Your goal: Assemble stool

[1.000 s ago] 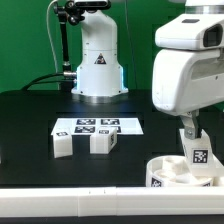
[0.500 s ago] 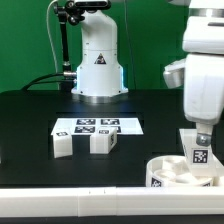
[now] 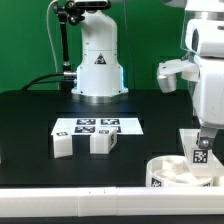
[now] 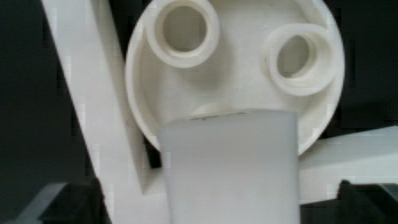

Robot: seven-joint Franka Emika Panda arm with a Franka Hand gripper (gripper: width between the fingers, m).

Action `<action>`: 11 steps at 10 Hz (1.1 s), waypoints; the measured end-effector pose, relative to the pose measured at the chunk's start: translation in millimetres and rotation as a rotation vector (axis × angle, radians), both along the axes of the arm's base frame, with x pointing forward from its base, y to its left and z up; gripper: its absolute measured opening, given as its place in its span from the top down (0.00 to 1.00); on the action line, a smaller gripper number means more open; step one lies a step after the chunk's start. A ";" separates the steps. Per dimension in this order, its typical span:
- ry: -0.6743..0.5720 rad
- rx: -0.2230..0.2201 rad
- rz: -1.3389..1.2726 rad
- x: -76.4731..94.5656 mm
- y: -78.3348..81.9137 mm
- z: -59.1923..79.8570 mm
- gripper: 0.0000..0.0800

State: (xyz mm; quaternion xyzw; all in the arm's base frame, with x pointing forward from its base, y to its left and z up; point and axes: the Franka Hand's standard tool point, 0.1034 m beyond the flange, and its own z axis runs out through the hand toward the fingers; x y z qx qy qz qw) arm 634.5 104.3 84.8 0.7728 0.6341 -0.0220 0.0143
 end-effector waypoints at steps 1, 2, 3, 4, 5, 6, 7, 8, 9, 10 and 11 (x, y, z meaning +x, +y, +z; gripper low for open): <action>0.005 -0.001 0.005 -1.0 -0.9 -2.6 0.19; 0.009 -0.002 0.002 -1.9 -1.5 -5.3 0.31; 0.012 -0.003 0.001 -2.9 -1.8 -7.7 0.48; 0.012 -0.003 0.000 -2.8 -2.4 -7.7 0.48; 0.011 -0.003 -0.019 -2.7 -2.6 -7.7 0.58; 0.010 -0.003 -0.037 -2.7 -2.8 -7.7 0.58; 0.010 -0.003 -0.038 -2.6 -3.3 -7.7 0.58; 0.010 -0.003 -0.042 -2.6 -3.4 -7.7 0.58; 0.007 -0.004 -0.123 -2.7 -3.3 -7.8 0.58; 0.002 -0.006 -0.216 -2.7 -3.3 -7.9 0.58; -0.001 -0.008 -0.280 -2.7 -3.3 -8.0 0.58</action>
Offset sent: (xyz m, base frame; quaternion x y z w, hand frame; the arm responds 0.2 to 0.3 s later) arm 0.0000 0.0000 0.0000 0.0000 0.0000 0.0000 1.0000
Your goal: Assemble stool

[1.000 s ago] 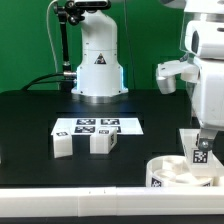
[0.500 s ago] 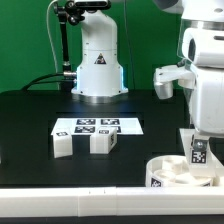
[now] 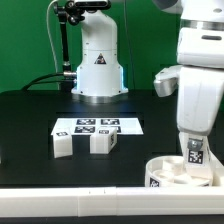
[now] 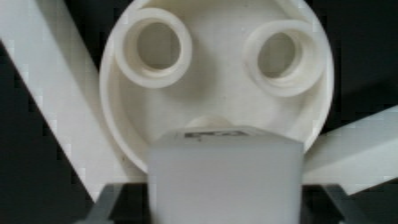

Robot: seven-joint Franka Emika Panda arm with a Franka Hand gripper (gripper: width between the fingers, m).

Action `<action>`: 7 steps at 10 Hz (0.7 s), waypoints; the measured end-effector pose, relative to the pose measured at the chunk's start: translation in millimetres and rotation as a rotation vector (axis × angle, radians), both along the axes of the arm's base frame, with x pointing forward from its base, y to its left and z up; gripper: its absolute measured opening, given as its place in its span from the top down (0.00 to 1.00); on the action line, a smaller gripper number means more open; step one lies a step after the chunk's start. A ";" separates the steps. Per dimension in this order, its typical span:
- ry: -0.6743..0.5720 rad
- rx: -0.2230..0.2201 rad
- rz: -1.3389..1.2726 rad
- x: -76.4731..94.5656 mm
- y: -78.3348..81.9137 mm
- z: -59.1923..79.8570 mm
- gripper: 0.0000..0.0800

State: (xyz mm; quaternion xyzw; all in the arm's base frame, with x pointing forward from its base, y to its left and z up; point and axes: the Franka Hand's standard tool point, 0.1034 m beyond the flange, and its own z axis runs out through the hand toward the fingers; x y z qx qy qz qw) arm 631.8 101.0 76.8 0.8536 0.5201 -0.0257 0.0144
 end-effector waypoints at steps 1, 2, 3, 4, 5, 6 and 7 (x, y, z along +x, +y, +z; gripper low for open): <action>-0.002 0.001 -0.070 -0.3 0.5 -0.5 0.58; -0.008 -0.001 -0.214 -0.4 0.7 -0.6 0.58; -0.012 -0.002 -0.313 -0.5 0.3 -0.9 0.58; -0.013 0.007 -0.388 -0.3 -0.3 -1.0 0.58; -0.015 0.014 -0.512 -0.4 0.4 -1.4 0.58; -0.015 0.018 -0.613 -0.7 1.4 -1.5 0.58; -0.016 0.018 -0.751 -1.0 3.0 -1.6 0.58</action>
Offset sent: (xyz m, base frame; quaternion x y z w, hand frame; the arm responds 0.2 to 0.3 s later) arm -0.0121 -0.0033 -0.0143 0.0459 0.0167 0.2529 0.9662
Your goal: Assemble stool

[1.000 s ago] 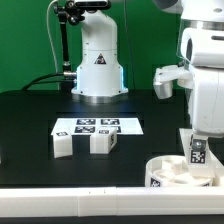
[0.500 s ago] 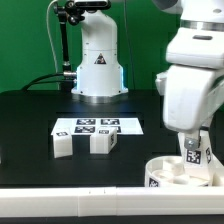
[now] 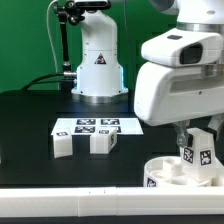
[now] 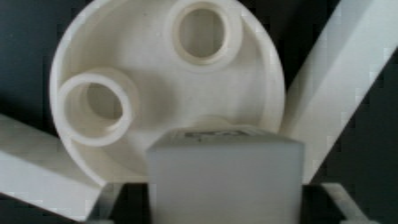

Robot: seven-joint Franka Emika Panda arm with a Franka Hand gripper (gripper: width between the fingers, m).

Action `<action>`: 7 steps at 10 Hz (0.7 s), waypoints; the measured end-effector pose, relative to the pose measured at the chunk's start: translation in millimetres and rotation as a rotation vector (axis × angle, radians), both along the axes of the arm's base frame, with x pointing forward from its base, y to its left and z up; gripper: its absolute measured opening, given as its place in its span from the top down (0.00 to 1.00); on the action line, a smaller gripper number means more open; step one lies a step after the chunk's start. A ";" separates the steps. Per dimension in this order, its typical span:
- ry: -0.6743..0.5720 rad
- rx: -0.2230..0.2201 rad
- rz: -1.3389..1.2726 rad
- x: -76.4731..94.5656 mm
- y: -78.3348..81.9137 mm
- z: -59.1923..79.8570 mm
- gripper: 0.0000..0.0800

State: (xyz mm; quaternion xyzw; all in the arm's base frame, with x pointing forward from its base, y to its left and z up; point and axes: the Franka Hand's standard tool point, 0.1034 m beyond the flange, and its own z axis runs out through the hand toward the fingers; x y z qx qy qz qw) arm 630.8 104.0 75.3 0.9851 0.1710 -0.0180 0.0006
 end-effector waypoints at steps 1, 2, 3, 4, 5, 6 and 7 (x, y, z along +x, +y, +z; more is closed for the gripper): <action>-0.001 -0.004 -0.128 -0.6 3.3 -0.1 0.57; 0.007 -0.002 -0.243 -2.4 7.2 -0.3 0.57; 0.020 -0.007 -0.378 -5.0 11.6 -0.1 0.57; 0.016 -0.025 -0.462 -5.8 14.9 0.0 0.57; 0.015 -0.024 -0.523 -5.3 13.7 0.2 0.57; 0.015 -0.025 -0.548 -5.2 13.4 0.2 0.57; 0.015 -0.026 -0.639 -5.3 14.2 0.2 0.57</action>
Offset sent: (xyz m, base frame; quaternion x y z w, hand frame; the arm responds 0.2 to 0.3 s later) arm -0.0080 0.0185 0.0002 -0.0938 -0.0103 0.2183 0.9713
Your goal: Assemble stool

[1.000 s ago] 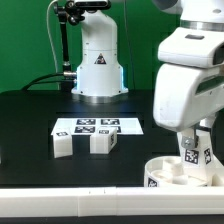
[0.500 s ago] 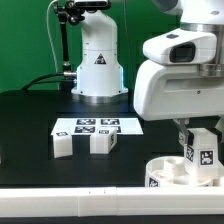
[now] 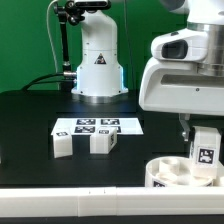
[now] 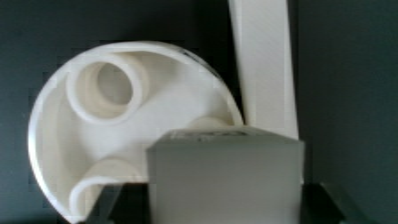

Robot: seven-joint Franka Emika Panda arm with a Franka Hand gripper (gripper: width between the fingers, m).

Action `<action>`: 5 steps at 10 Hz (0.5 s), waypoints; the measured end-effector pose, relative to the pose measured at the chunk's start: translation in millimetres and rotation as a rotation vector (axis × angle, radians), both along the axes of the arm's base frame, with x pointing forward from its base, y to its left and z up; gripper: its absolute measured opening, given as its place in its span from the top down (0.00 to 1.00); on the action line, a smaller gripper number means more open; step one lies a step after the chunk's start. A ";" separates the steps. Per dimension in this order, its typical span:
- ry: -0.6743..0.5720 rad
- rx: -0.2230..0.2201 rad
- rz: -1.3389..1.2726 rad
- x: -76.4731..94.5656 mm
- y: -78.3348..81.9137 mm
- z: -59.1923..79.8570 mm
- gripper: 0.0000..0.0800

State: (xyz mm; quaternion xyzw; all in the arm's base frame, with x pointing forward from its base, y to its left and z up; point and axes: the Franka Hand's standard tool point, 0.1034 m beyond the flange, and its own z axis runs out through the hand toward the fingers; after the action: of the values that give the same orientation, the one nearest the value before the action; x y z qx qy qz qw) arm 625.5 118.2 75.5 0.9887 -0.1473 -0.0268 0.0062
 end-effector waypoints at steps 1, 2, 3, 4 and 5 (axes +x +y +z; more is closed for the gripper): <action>0.000 0.000 -0.067 0.1 -0.2 0.0 0.57; 0.000 -0.001 -0.116 0.1 -0.1 0.0 0.57; 0.000 -0.004 -0.193 0.2 -0.2 0.1 0.57; 0.000 -0.007 -0.252 0.1 -0.1 0.1 0.57; 0.001 -0.008 -0.296 0.1 0.1 0.1 0.57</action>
Offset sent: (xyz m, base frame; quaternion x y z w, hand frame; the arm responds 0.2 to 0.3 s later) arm 0.0000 0.0000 0.0000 0.0000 0.0000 0.1938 0.9810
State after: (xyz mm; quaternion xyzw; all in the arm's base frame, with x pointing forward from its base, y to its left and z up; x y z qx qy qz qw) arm 625.6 118.3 75.5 0.9561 -0.2918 -0.0270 0.0063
